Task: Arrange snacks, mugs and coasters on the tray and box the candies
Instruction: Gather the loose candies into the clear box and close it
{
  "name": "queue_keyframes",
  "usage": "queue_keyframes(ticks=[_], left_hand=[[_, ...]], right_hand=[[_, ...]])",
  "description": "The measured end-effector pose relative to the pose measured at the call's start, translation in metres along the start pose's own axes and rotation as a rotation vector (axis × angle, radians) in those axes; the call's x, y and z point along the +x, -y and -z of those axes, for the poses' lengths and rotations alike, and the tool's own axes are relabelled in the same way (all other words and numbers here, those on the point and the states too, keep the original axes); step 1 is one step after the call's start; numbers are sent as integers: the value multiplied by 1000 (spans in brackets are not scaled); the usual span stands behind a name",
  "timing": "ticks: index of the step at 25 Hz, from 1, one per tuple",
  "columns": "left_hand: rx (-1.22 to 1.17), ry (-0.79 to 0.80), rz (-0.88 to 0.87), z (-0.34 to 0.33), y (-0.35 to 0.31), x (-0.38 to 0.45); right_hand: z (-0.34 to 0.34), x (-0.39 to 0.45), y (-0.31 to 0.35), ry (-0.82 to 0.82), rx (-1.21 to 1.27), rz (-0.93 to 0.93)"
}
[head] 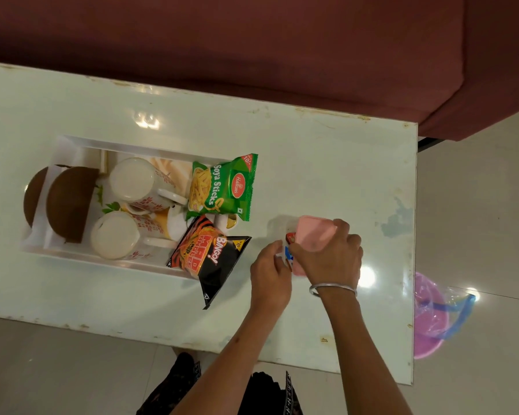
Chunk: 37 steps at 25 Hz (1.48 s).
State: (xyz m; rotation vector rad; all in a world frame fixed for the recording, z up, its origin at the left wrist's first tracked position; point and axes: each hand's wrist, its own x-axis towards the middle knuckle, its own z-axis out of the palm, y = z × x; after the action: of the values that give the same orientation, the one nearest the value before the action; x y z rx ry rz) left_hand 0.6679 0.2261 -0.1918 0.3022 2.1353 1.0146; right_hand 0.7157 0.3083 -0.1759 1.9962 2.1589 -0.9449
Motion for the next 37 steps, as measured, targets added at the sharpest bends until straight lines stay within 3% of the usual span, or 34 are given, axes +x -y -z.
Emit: queue_keyframes(ticks=[6, 11, 14, 16, 19, 22, 37], left_hand=[[22, -24, -57, 3, -1, -1], [34, 39, 3, 6, -3, -1], [148, 176, -38, 14, -6, -6], [365, 307, -128, 20, -10, -7], [620, 393, -171, 25, -20, 3], [729, 424, -131, 22, -25, 14], [568, 328, -66, 13, -10, 25]], right_hand=[[-16, -10, 9, -79, -134, 95], [-12, -14, 3, 16, -200, 87], [0, -14, -3, 154, -154, 66], [16, -5, -8, 309, -87, 46], [37, 10, -9, 519, -295, 177], [40, 14, -5, 553, -412, 292], [25, 22, -19, 553, -392, 310]])
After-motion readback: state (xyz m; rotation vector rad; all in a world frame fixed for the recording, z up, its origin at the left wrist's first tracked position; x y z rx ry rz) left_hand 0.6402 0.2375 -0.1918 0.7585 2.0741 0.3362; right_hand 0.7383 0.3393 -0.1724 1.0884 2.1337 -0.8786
